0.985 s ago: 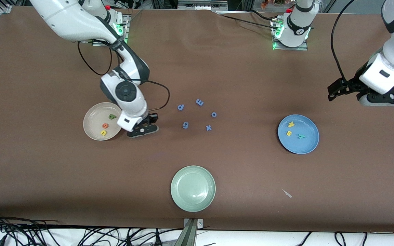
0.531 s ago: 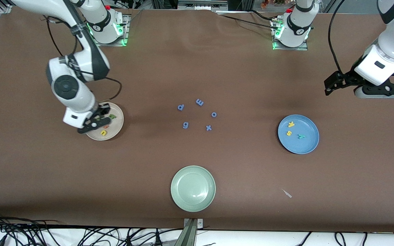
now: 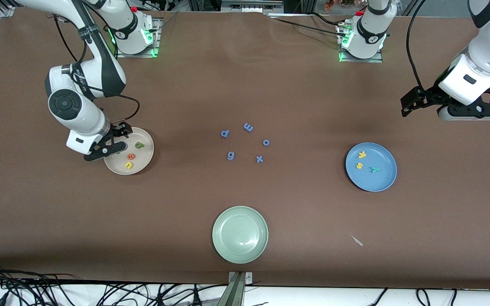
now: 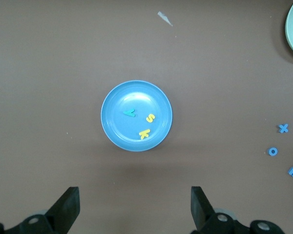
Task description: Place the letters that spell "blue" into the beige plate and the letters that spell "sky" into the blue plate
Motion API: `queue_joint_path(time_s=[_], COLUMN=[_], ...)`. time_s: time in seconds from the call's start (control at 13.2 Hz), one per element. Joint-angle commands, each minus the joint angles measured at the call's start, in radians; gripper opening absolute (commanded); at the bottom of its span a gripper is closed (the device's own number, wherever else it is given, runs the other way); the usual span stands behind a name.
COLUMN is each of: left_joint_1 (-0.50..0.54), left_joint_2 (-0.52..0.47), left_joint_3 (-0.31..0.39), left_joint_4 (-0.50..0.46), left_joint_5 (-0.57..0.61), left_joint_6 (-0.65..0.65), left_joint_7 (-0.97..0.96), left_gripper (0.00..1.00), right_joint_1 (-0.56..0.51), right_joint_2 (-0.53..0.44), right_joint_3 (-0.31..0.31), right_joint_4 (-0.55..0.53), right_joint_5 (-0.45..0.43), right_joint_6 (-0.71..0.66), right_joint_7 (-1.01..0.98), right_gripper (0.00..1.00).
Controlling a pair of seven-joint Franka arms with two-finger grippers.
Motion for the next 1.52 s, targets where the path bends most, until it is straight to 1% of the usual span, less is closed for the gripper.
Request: queue_joint_path(time_s=[0.0,0.08,0.23,0.45,0.68,0.83,1.06,1.14,1.29,1.44], left_joint_1=[-0.002,-0.002,-0.002,-0.004,-0.004,-0.005,-0.004,-0.004,-0.002,-0.002], left_joint_2=[0.020,0.020,0.022,0.032,0.034,0.034,0.034,0.034,0.034,0.032], left_joint_3=[0.002,0.002,0.002,0.000,0.000,-0.001,-0.001,-0.001,-0.001,-0.001], left_joint_4=[0.048,0.048,0.051,0.065,0.065,0.067,0.067,0.065,0.065,0.065], left_joint_5=[-0.027,-0.027,-0.027,-0.027,-0.027,-0.027,-0.027,-0.027,-0.027,-0.025], left_joint_6=[-0.051,-0.051,-0.051,-0.051,-0.051,-0.051,-0.051,-0.051,-0.053,-0.060], left_joint_7=[-0.010,-0.012,-0.010,-0.012,-0.010,-0.012,-0.008,-0.007,-0.008,-0.001], left_gripper=[1.00,1.00,1.00,1.00,1.00,1.00,1.00,1.00,1.00,1.00], right_joint_1=[0.001,0.001,0.001,0.001,0.002,0.002,0.002,0.002,0.002,0.002], right_joint_2=[-0.036,-0.045,-0.089,-0.145,-0.156,-0.168,-0.176,-0.180,-0.197,-0.200], right_joint_3=[0.008,0.009,0.011,0.011,0.002,-0.021,-0.029,-0.031,-0.055,-0.057], right_joint_4=[0.094,0.137,0.189,0.280,0.390,0.429,0.459,0.467,0.467,0.467], right_joint_5=[0.080,0.101,0.134,0.140,0.138,0.138,0.141,0.158,0.210,0.212], right_joint_6=[-0.138,-0.190,-0.278,-0.416,-0.560,-0.608,-0.665,-0.679,-0.688,-0.697], right_joint_7=[0.002,0.002,0.003,0.003,0.002,0.000,-0.001,-0.001,0.000,0.000], right_gripper=[1.00,1.00,1.00,1.00,1.00,1.00,1.00,1.00,1.00,1.00])
